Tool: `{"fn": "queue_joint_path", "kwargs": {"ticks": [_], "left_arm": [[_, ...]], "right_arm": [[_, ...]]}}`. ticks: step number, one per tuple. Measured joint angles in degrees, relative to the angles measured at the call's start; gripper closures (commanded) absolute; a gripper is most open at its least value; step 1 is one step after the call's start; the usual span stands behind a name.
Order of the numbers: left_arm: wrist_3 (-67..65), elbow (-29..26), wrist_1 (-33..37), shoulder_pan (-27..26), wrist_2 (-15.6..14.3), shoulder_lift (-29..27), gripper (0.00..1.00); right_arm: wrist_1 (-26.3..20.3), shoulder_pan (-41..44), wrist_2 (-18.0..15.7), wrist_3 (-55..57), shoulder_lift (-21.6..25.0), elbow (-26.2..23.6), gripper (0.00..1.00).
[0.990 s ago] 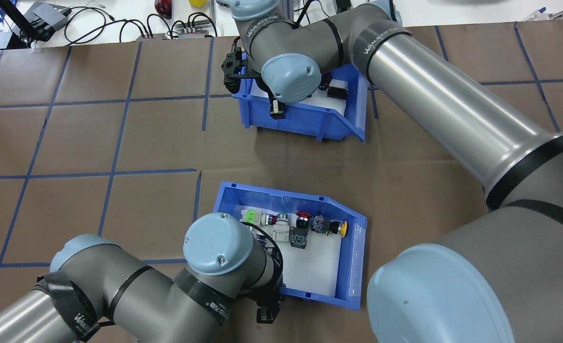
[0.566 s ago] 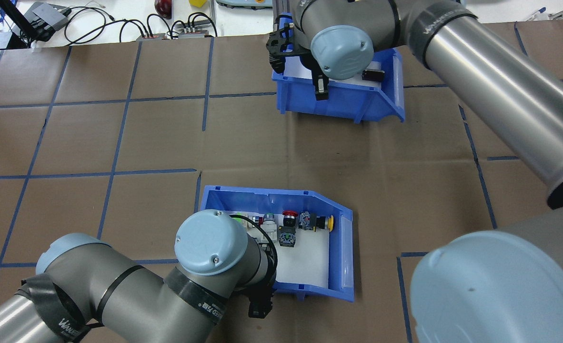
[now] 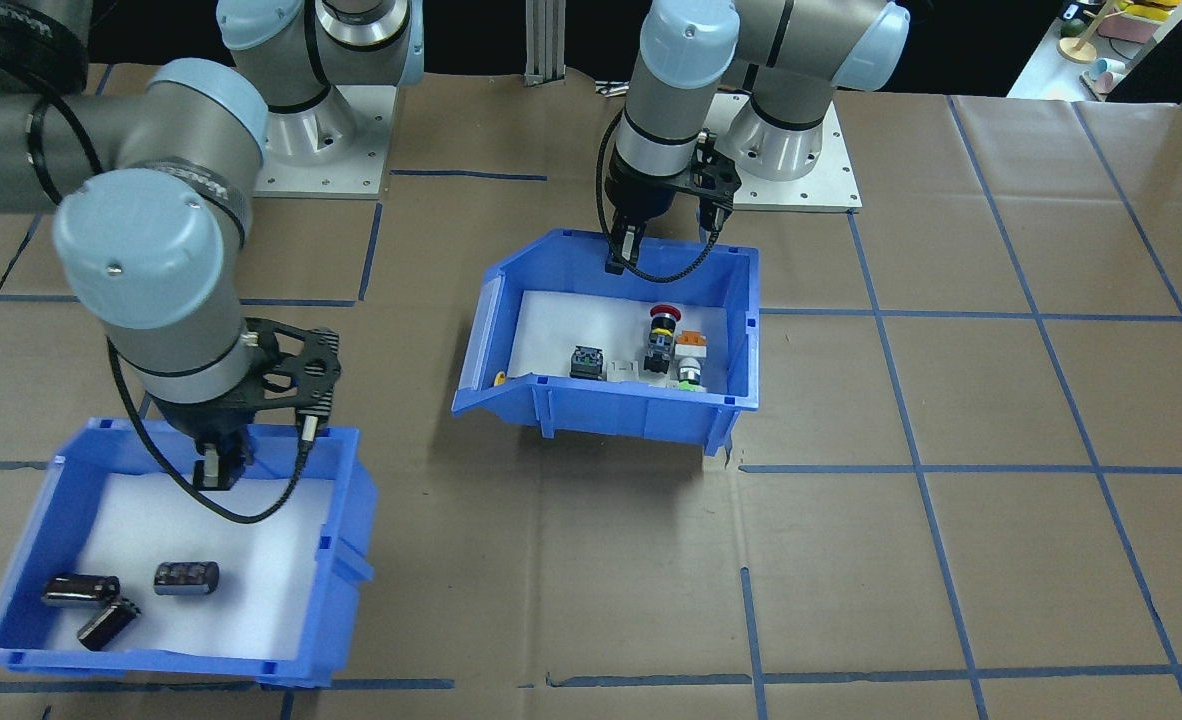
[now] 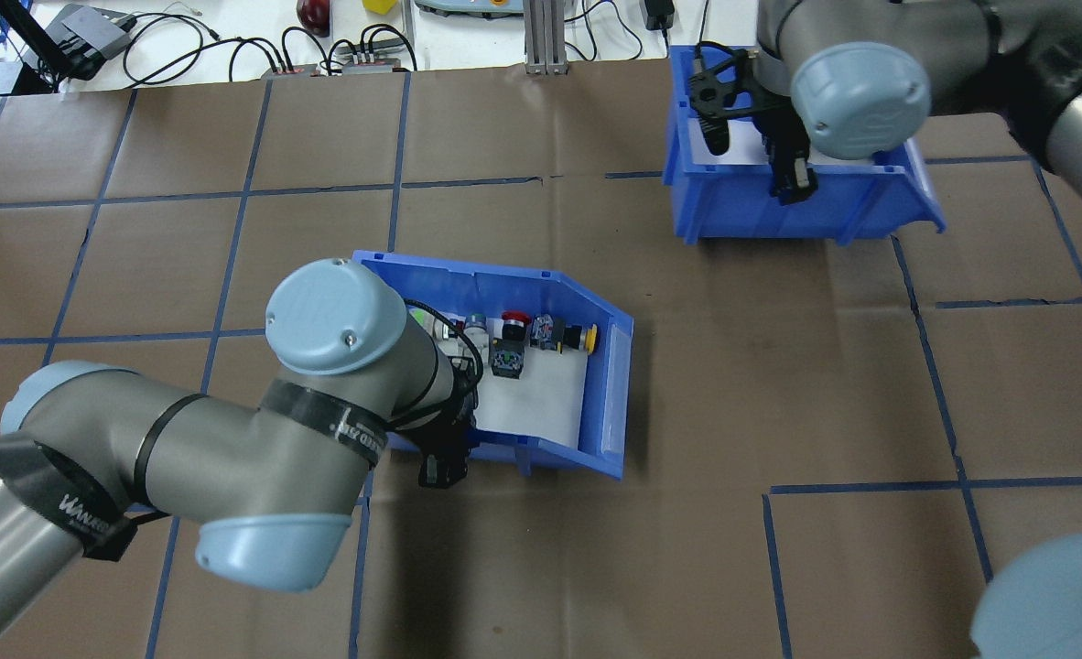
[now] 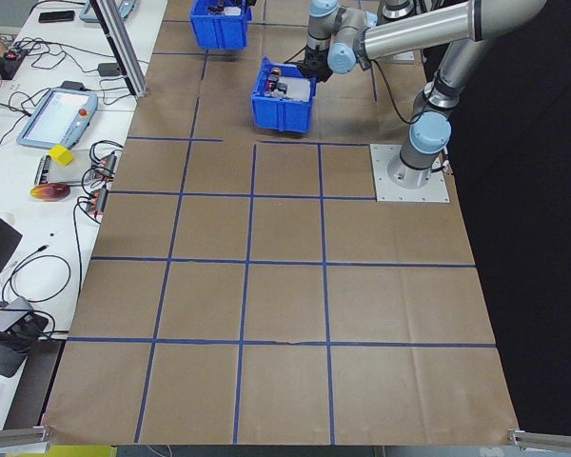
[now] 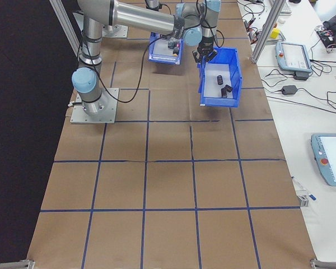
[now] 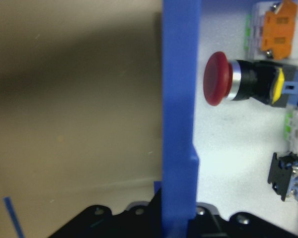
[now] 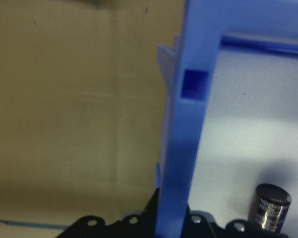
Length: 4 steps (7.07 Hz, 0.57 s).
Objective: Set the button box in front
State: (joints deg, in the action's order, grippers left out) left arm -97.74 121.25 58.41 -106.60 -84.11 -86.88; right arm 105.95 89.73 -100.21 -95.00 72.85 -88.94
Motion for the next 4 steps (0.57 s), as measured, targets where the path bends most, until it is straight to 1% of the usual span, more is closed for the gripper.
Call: {"fn": "queue_joint_path", "kwargs": {"ticks": [2,3,4], "left_arm": [[0.33,-11.17,-0.28,1.68,-0.13,-8.3,1.0],[-0.93,-17.63,0.0,1.73,0.0,-13.54,1.0],[-2.74,-22.65,-0.08,1.65,0.38,-18.41,1.0]], "right_arm": [[0.39,-6.33,-0.23,-7.72,6.57,-7.16,0.96],[0.46,-7.86,-0.24,-9.39,9.29,-10.47,0.96],[0.68,-8.49,-0.21,-10.06,11.6,-13.35,0.96]]}}
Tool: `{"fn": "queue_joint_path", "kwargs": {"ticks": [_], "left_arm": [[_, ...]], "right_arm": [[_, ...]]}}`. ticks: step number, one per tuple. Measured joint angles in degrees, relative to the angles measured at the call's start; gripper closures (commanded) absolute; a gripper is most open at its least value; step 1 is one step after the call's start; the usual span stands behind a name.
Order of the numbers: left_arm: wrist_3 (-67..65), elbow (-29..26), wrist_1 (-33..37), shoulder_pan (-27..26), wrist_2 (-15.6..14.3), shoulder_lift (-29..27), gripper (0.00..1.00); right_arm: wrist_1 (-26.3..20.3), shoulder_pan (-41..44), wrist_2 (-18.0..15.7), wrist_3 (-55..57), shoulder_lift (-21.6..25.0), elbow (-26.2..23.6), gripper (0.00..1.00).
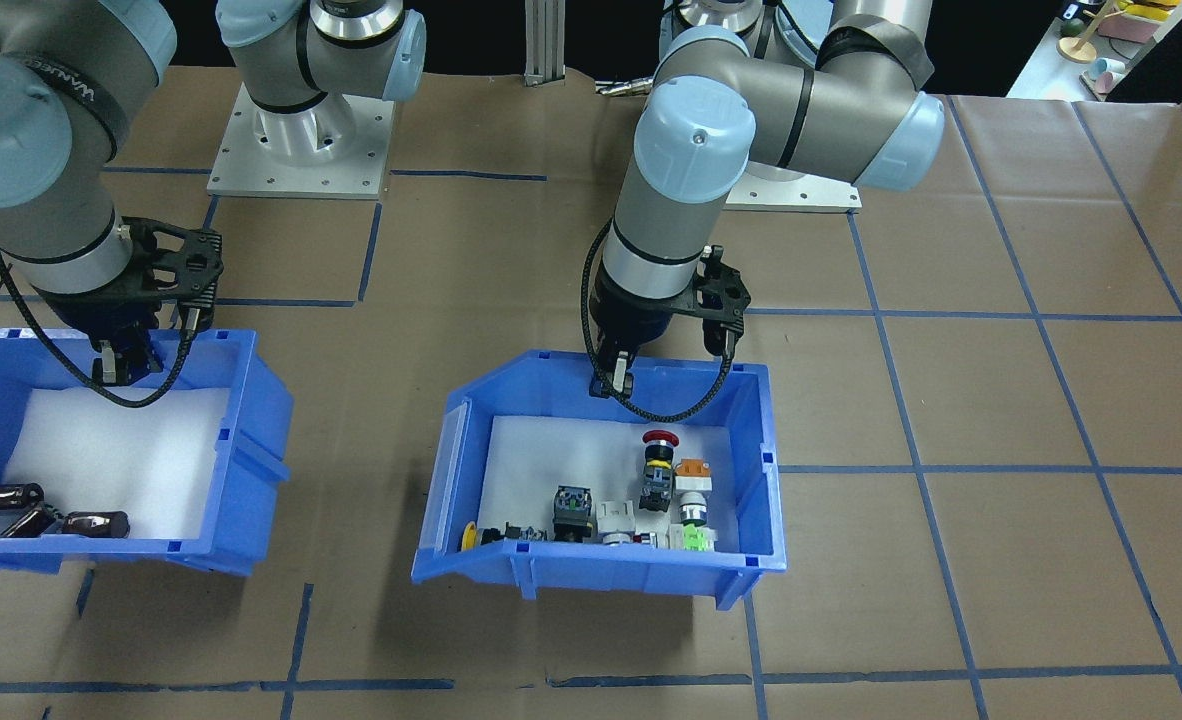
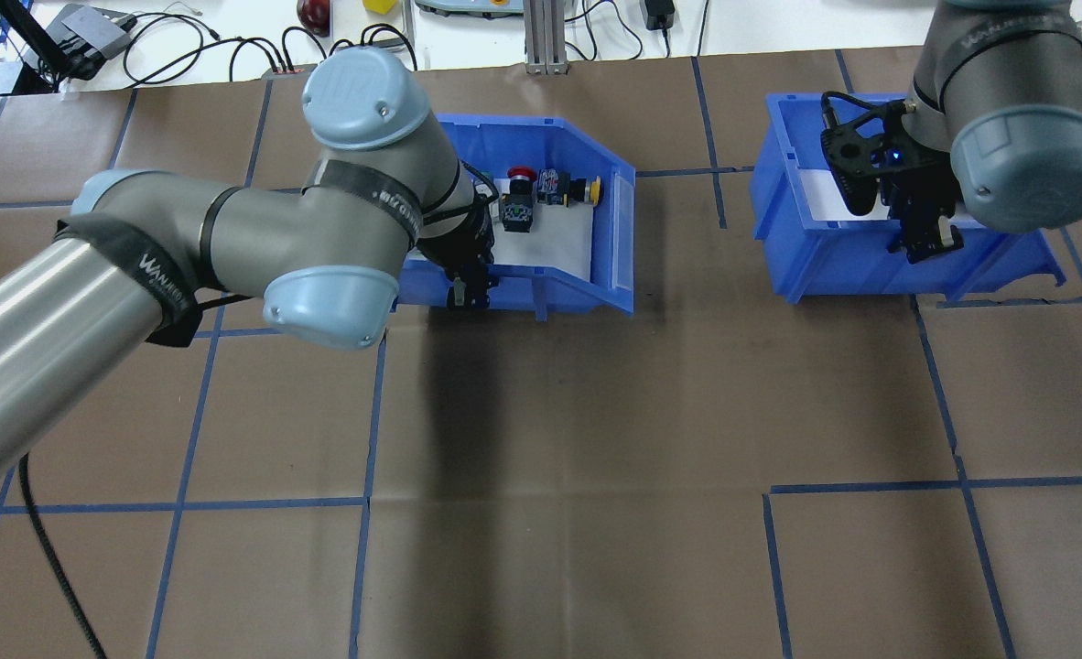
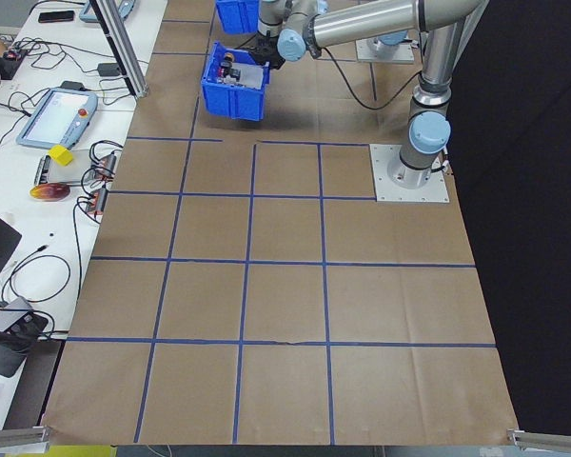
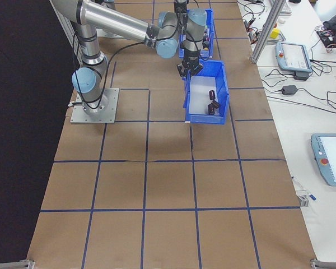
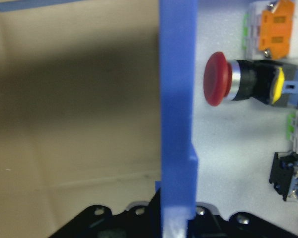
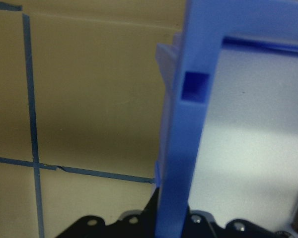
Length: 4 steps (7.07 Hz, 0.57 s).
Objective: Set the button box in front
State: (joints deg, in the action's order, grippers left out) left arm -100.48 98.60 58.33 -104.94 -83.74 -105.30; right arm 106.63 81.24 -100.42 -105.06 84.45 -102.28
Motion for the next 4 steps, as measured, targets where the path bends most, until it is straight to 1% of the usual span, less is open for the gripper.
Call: {"fn": "queue_joint_path", "kwargs": {"ticks": [1,2,3,4], "left_arm": [[-2.53,-3.89,-1.28,-0.24,0.85,-4.87,0.99],[-5.25,-7.21,-3.23,-1.02,1.82,-9.44,0.99],[-6.98,-9.73,-4.37,-2.17,2.19,-12.8,0.98],[-7.81,-11.62,-4.87,-3.09,2.32,-14.76,0.89]], "right_arm": [[0.98,-0.21,0.05,-0.35,1.5,-2.27,0.96],[2.57,-0.24,0.07,-0.69,2.04,-3.71,0.96],[3.66,-0.23,0.11,-0.88,2.02,-4.35,0.96],[4.12,-0.22,0.15,-0.9,1.98,-4.6,0.96]]}}
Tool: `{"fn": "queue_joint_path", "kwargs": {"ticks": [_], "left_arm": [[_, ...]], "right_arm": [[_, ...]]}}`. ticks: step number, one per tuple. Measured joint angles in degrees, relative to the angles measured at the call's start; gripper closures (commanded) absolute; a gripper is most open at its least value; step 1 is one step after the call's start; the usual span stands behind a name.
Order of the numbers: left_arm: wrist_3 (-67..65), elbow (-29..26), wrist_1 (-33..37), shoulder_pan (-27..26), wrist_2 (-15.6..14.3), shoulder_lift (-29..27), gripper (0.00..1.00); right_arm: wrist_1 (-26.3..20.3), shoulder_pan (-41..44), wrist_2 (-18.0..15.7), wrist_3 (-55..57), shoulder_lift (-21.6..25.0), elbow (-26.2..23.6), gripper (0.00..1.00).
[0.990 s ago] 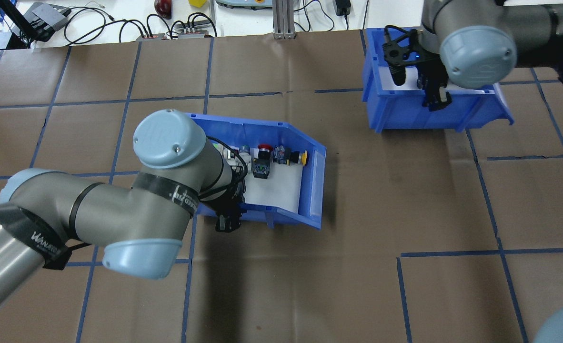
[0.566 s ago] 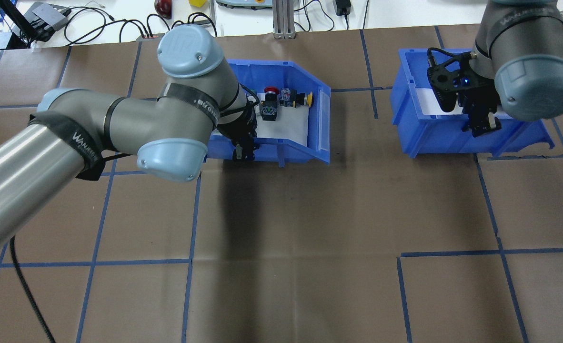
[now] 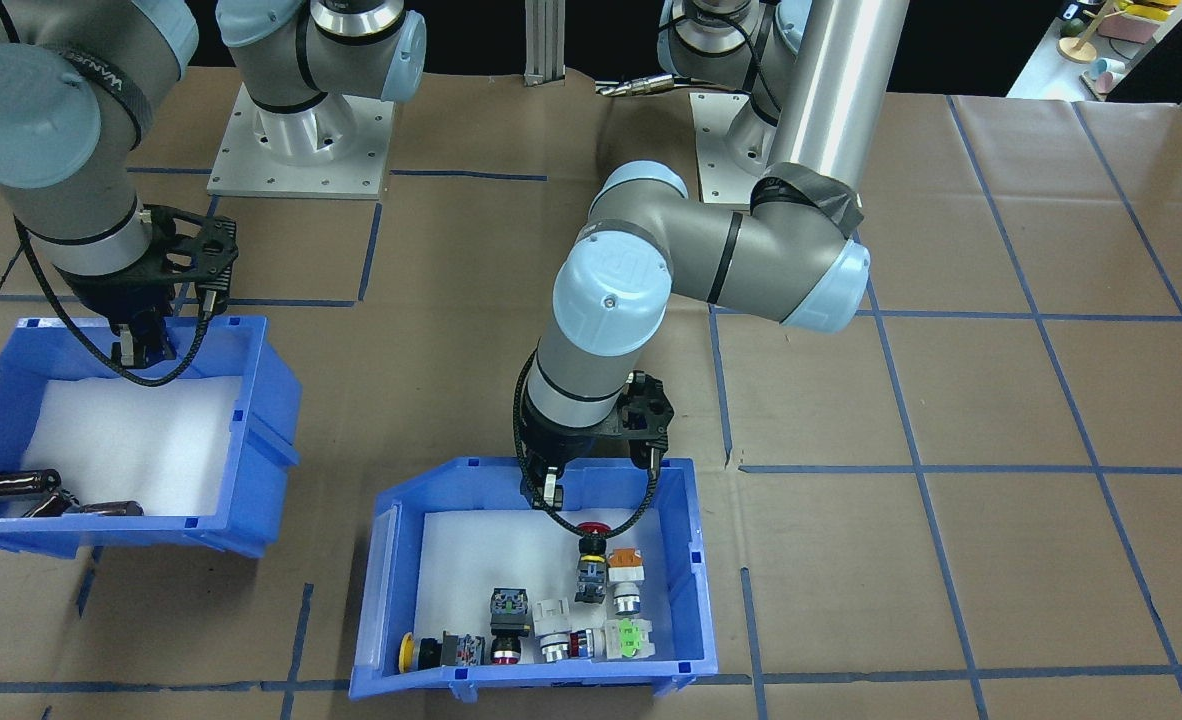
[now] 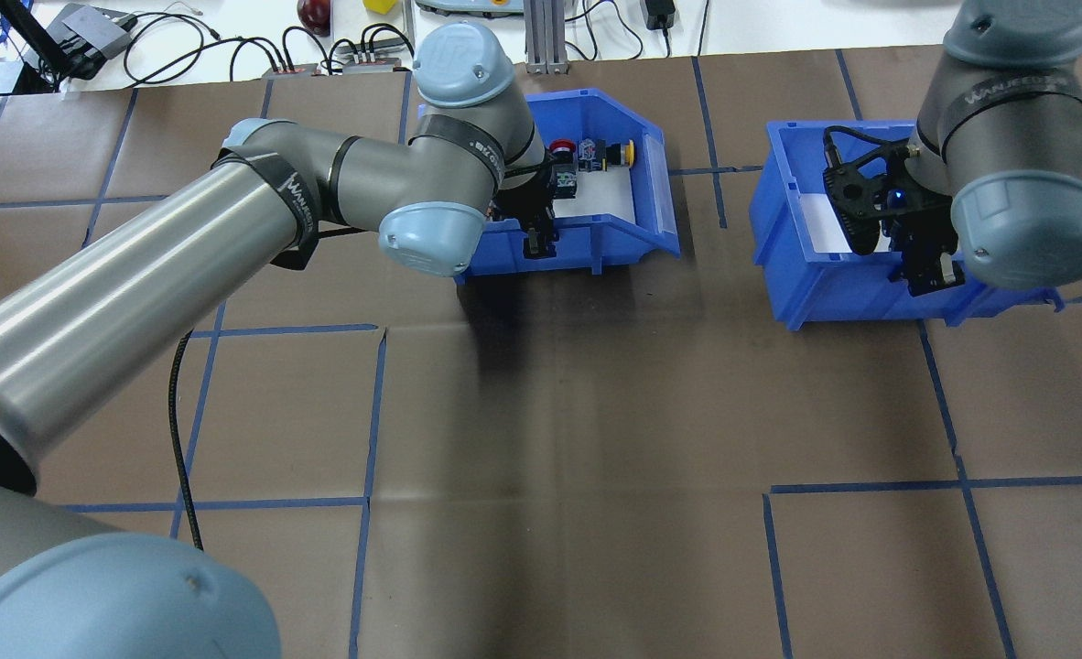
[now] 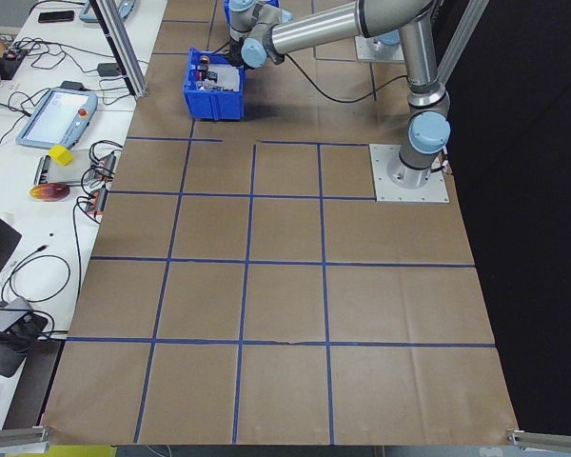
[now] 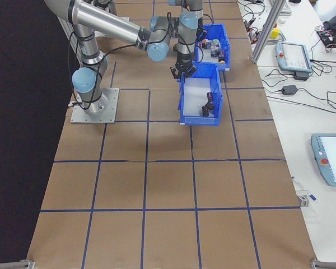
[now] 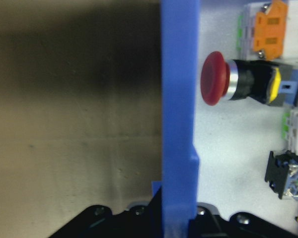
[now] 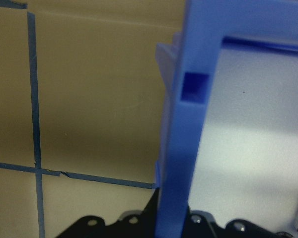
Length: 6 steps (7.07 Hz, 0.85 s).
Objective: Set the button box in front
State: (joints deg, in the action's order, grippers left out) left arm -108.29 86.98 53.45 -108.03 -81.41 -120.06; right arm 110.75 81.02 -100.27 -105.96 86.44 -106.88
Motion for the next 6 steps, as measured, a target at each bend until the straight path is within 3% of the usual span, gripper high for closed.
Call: {"fn": "queue_joint_path", "kwargs": {"ticks": [1,2,3,5,6], "left_arm": [[-0.19,-1.36,-0.12,-0.59,0.07,-1.06,0.57],[-0.04,-1.91,0.1,-0.97,-0.25,-1.33,0.32],[0.15,-1.93,0.49,-1.37,-2.22,-1.03,0.22],[0.13,-1.74,3.01,-2.49,-7.38,0.99,0.21],[1.02,-2.01,7.43,-2.86,-8.22,3.75,0.18]], "right_arm": [[0.17,0.04,0.07,0.02,-0.01,-0.11,0.96],[0.22,0.07,0.12,0.02,-0.03,-0.14,0.96],[0.24,0.09,0.15,-0.01,-0.07,-0.16,0.96],[0.32,0.1,0.08,-0.09,-0.1,-0.14,0.95],[0.42,0.11,0.03,-0.11,-0.07,-0.17,0.95]]}}
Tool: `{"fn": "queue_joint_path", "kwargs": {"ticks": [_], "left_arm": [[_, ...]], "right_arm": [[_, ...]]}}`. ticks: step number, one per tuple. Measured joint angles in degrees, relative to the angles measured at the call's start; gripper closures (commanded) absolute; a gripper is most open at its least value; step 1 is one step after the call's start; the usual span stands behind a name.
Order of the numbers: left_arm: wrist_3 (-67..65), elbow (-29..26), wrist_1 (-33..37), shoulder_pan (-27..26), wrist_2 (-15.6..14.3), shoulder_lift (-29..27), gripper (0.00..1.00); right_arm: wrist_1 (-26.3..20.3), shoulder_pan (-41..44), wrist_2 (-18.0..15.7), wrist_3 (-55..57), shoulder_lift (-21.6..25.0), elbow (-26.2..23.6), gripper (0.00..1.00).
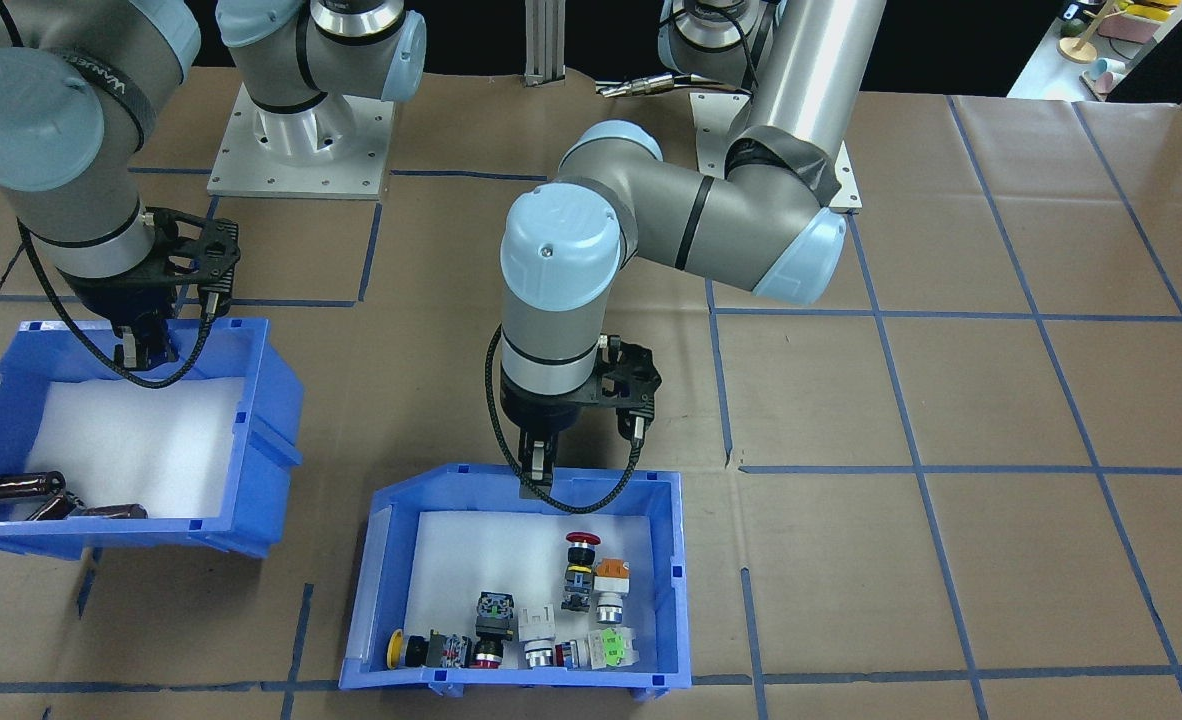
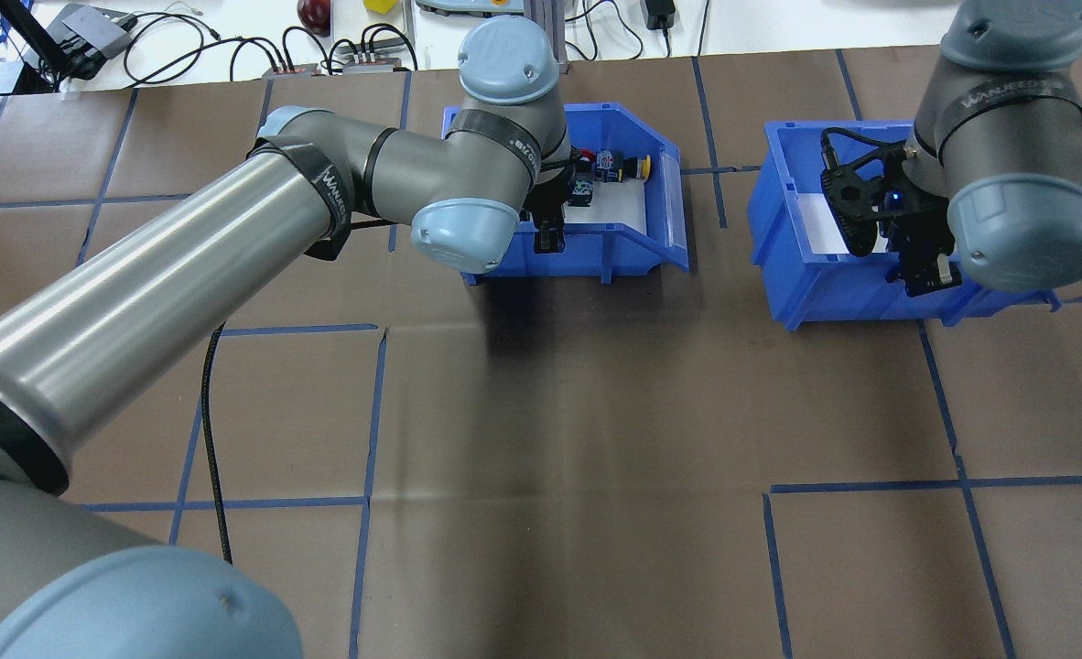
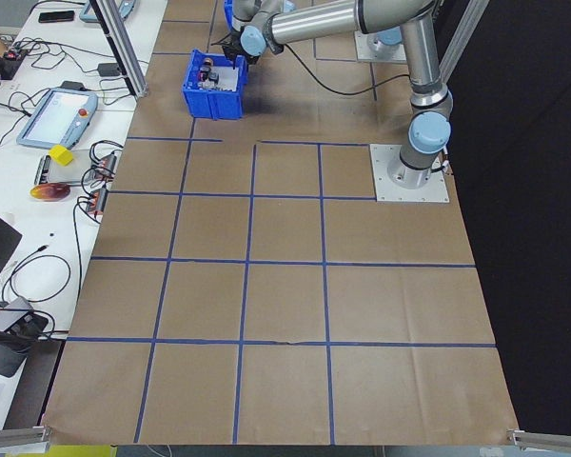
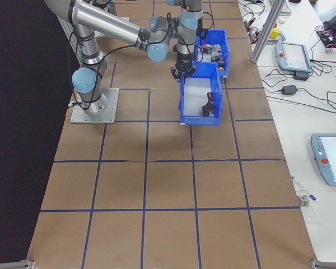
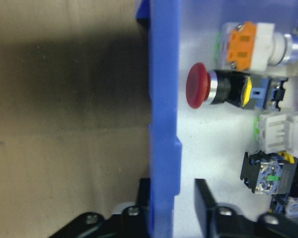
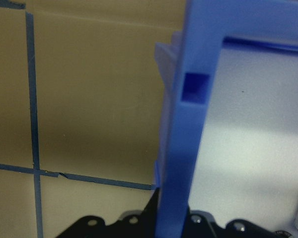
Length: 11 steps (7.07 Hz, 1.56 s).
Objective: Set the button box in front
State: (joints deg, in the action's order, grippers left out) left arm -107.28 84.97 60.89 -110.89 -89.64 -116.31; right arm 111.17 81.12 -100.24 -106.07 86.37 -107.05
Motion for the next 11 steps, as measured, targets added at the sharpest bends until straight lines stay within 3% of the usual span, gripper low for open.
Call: {"fn": "queue_joint_path", "kwargs": {"ticks": [1,3,5,7,9,11], "left_arm": [[4.52,-0.16,5.58,0.01,-0.4,4.38,0.17],[23.26,0.11,18.41,1.13,-1.64,14.88,0.01],[43.18,1.11,29.53,2.33,-2.39,24.43,0.01],[65.23,1.66,34.23,3.27,-2.45,31.47,0.01],[83.91,1.82,38.78,7.57,-2.16,35.69,0.01],[97.88,2.34,40.92,13.84,-1.86,35.46,0.01]], "right_arm": [[0.07,0.0,-0.03,0.03,0.06,-0.24,0.95],[0.26,0.02,-0.06,0.14,0.26,-1.25,0.95],[-0.06,0.28,-0.18,0.23,0.86,-1.66,0.95],[-1.6,0.78,-0.93,0.35,1.94,-3.7,0.95],[-2.26,2.67,-1.2,1.19,5.83,-7.75,0.95],[-2.44,7.78,-1.15,6.8,7.78,-10.36,0.95]]}}
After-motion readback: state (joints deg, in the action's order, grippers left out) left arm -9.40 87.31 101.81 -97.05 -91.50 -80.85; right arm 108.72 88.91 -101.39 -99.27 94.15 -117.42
